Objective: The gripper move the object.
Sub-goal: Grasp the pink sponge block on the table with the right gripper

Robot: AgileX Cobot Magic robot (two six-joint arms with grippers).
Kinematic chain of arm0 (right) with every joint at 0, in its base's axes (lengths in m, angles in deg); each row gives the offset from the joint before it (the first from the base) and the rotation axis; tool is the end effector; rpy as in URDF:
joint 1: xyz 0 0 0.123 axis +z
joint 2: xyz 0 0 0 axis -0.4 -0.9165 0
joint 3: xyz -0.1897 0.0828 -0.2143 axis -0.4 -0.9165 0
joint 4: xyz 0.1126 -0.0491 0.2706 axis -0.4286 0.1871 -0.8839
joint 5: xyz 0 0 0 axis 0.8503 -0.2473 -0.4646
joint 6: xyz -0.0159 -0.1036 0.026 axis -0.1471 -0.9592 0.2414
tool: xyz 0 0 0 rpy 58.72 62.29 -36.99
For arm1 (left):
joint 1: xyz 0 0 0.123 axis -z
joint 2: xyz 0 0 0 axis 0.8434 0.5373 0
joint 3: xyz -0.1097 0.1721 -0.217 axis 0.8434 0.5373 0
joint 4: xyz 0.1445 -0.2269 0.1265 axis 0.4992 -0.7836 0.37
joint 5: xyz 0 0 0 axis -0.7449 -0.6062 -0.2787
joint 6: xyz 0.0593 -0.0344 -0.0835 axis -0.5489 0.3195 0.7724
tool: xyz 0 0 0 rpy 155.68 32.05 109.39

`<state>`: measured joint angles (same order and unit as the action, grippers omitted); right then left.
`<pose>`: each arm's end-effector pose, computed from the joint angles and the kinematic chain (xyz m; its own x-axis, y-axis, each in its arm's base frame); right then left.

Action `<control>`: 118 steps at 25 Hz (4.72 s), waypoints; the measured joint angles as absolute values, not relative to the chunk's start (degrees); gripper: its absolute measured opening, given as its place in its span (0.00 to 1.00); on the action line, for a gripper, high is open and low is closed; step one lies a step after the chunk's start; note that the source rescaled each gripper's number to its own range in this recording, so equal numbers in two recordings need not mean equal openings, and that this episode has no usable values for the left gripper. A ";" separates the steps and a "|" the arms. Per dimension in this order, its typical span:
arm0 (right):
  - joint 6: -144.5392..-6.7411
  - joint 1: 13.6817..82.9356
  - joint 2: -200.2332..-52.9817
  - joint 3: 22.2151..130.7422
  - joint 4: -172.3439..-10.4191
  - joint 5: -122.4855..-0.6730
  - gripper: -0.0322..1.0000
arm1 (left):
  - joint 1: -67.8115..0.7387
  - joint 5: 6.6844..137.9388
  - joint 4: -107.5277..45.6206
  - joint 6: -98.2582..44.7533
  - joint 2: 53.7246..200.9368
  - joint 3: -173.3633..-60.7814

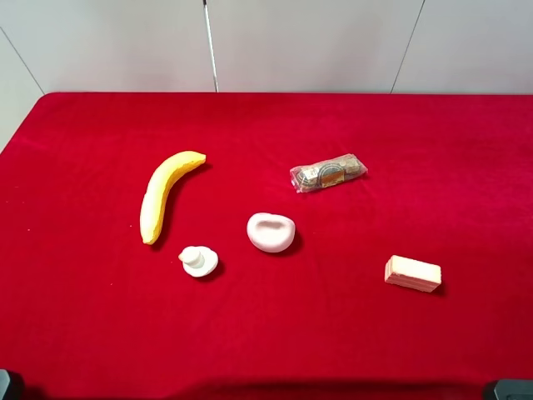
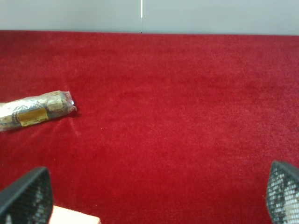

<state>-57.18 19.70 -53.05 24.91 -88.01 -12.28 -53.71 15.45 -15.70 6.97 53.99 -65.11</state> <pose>0.0388 0.0047 0.2957 -0.4122 -0.0074 -0.9111 -0.0082 1.0000 -0.0044 0.0395 0.0002 0.2859 -0.4660 0.0517 -0.8833 0.0521 0.9982 0.0310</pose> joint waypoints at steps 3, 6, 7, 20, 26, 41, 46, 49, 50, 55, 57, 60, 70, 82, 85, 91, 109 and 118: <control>-57.18 19.70 -53.05 24.91 -88.01 -12.28 1.00 | -53.71 15.45 -15.70 6.97 53.99 -65.11; -57.18 19.70 -53.05 24.91 -88.01 -12.28 1.00 | -53.71 15.45 -15.70 6.97 53.99 -65.11; -57.18 19.70 -53.05 24.91 -88.01 -12.28 1.00 | -53.71 15.45 -15.70 6.97 53.99 -65.11; -57.18 19.70 -53.05 24.91 -88.01 -12.28 1.00 | -53.71 15.45 -15.70 6.97 53.99 -65.11; -57.18 19.70 -53.05 24.91 -88.01 -12.28 1.00 | -53.71 15.45 -15.70 6.97 53.99 -65.11; -57.18 19.70 -53.05 24.91 -88.45 -12.28 1.00 | -53.71 15.45 -15.70 6.97 53.99 -65.11; -57.18 19.70 -53.24 24.91 -88.45 -12.28 1.00 | -53.71 15.45 -15.70 6.97 53.99 -65.11; -57.18 19.70 -56.05 24.91 -88.45 -12.28 1.00 | -53.71 15.45 -15.70 6.97 53.99 -65.11; -57.18 19.70 -57.55 24.91 -88.45 -12.28 1.00 | -53.71 15.45 -15.70 6.97 53.99 -65.11; -57.42 19.70 -65.21 24.91 -89.19 -12.26 1.00 | -53.71 15.45 -15.70 6.97 53.99 -65.11; -57.42 19.70 -68.37 24.91 -89.52 -12.31 1.00 | -53.71 15.45 -15.70 6.97 53.99 -65.11; -58.53 19.70 -72.71 25.25 -89.71 -12.31 1.00 | -53.71 15.45 -15.70 6.97 53.99 -65.11; -70.72 19.70 -83.87 25.44 -89.90 -12.49 1.00 | -53.71 15.45 -15.70 6.97 53.99 -65.11; -79.79 19.70 -97.58 25.44 -89.90 -12.87 1.00 | -53.71 15.45 -15.70 6.97 53.99 -65.11; -80.15 21.03 -100.40 25.44 -89.82 -13.92 1.00 | -53.71 15.45 -15.70 6.97 53.99 -65.11; -80.51 27.69 -105.11 25.44 -88.27 -17.91 1.00 | -53.71 15.45 -15.70 6.97 53.99 -65.11; -83.13 46.01 -118.28 25.46 -87.41 -26.37 1.00 | -53.71 15.45 -15.70 6.97 53.99 -65.11; -83.15 49.56 -126.62 25.46 -86.09 -31.17 1.00 | -53.71 15.45 -15.70 6.97 53.99 -65.11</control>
